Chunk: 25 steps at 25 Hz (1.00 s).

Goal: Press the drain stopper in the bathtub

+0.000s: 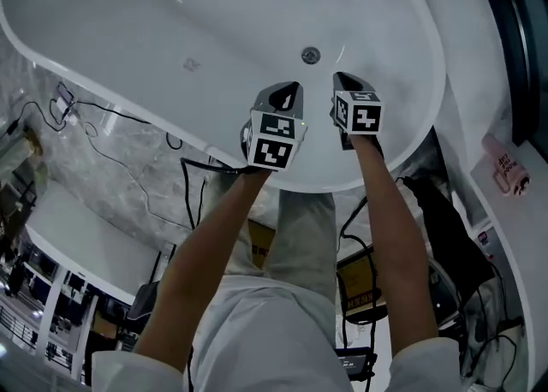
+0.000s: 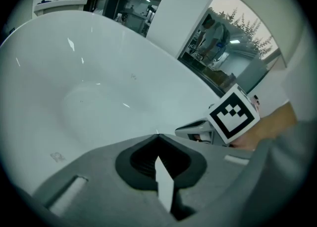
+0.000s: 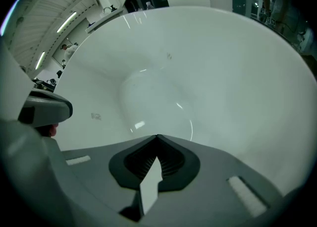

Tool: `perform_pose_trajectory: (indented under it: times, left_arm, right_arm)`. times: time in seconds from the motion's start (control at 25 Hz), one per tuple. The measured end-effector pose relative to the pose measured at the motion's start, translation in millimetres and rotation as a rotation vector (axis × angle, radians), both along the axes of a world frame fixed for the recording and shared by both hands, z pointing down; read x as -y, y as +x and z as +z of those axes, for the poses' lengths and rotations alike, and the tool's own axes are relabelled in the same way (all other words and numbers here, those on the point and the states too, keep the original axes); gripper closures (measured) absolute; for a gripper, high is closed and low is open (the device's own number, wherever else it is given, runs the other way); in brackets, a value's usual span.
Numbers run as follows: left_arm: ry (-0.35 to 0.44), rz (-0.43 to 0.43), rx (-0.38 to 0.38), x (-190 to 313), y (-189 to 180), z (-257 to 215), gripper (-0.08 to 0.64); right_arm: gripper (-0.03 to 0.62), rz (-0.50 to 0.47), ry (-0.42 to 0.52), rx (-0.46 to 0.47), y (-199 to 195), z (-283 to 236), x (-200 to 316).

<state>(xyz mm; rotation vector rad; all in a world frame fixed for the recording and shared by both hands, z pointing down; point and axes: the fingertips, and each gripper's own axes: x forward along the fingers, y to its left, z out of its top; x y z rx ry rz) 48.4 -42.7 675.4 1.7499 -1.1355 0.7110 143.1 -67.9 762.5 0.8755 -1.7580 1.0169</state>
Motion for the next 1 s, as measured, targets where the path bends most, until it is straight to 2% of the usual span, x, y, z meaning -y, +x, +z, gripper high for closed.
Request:
perform_pose_trajectory:
  times: [0.24,0.52,0.76,1.0]
  left_arm:
    - [0.061,0.029,-0.007,1.7,5.9,-63.8,0.557]
    - [0.133,0.085,-0.010,-8.5,5.7,-148.2,0.557]
    - [0.188,0.049,-0.042,-19.5,-4.1,-223.4,0.557]
    - [0.236,0.034,-0.101,-22.2,-8.3,-291.0,0.557]
  right_arm:
    - [0.588,-0.011,0.066,0.065,3.5,-72.7,-0.5]
    - [0.588,-0.033,0.185,0.095,2.4,-164.5,0.6]
    - [0.588,-0.044,0.271,0.160,-9.6,-243.3,-3.2]
    - [0.588,0.034,0.340,0.256,-20.1,-322.6,4.5]
